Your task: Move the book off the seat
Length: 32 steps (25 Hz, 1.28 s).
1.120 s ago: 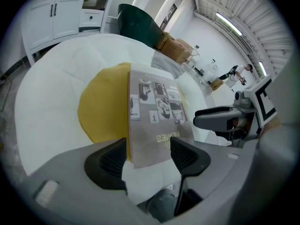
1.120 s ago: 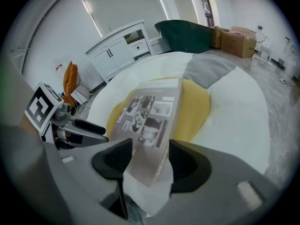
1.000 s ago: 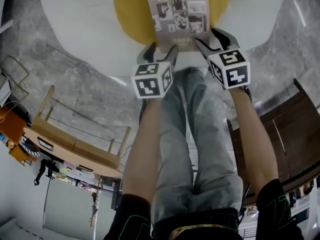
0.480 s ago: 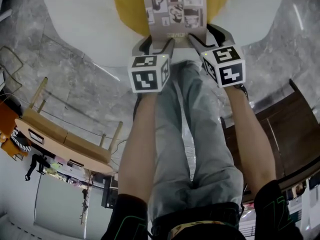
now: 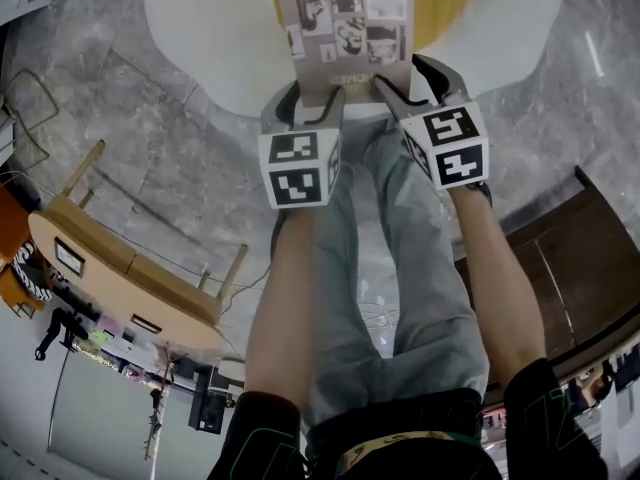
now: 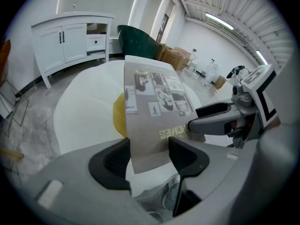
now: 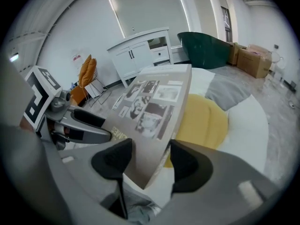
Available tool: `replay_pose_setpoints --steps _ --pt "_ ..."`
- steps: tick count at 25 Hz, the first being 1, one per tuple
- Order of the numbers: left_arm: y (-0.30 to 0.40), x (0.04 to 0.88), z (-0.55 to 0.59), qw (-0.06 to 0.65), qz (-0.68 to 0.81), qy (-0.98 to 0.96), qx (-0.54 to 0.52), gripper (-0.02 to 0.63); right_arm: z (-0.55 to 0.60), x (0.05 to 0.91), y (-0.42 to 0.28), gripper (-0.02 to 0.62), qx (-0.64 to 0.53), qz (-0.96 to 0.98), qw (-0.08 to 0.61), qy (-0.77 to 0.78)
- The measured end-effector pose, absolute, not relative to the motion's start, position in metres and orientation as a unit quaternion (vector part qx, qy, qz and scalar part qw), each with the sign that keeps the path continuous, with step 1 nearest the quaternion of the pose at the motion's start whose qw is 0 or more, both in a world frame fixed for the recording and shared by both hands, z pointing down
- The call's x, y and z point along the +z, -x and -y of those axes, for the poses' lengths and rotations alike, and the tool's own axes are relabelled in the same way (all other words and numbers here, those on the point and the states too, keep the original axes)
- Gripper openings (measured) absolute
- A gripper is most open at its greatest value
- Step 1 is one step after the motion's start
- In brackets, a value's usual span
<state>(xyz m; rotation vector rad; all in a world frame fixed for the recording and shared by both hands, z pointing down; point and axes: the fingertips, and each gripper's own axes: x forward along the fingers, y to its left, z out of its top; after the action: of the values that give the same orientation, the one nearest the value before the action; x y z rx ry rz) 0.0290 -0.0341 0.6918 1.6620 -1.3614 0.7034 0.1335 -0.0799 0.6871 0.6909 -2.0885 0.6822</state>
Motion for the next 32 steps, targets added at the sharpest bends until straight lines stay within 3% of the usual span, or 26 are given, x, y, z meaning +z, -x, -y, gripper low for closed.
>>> replay_pose_setpoints --steps 4,9,16,24,28,32 --pt "0.003 0.670 0.012 0.417 0.562 -0.660 0.274 0.262 0.060 0.666 -0.101 0.253 0.254 0.835 0.411 -0.263" --pt "0.098 0.649 -0.050 0.415 0.582 -0.644 0.273 0.241 0.016 0.645 0.002 0.253 0.222 0.853 0.424 -0.207" --pt "0.089 0.614 -0.057 0.420 0.644 -0.592 0.241 0.241 0.024 0.610 0.005 0.253 0.174 0.877 0.425 -0.145" --pt "0.094 0.631 -0.057 0.423 0.611 -0.616 0.263 0.241 0.016 0.628 0.004 0.253 0.206 0.862 0.428 -0.178" --pt "0.121 0.619 -0.076 0.432 0.643 -0.584 0.245 0.241 0.006 0.617 0.038 0.253 0.186 0.871 0.434 -0.135" --pt "0.125 0.625 -0.067 0.399 0.580 -0.650 0.286 0.241 -0.004 0.623 0.026 0.253 0.227 0.854 0.408 -0.228"
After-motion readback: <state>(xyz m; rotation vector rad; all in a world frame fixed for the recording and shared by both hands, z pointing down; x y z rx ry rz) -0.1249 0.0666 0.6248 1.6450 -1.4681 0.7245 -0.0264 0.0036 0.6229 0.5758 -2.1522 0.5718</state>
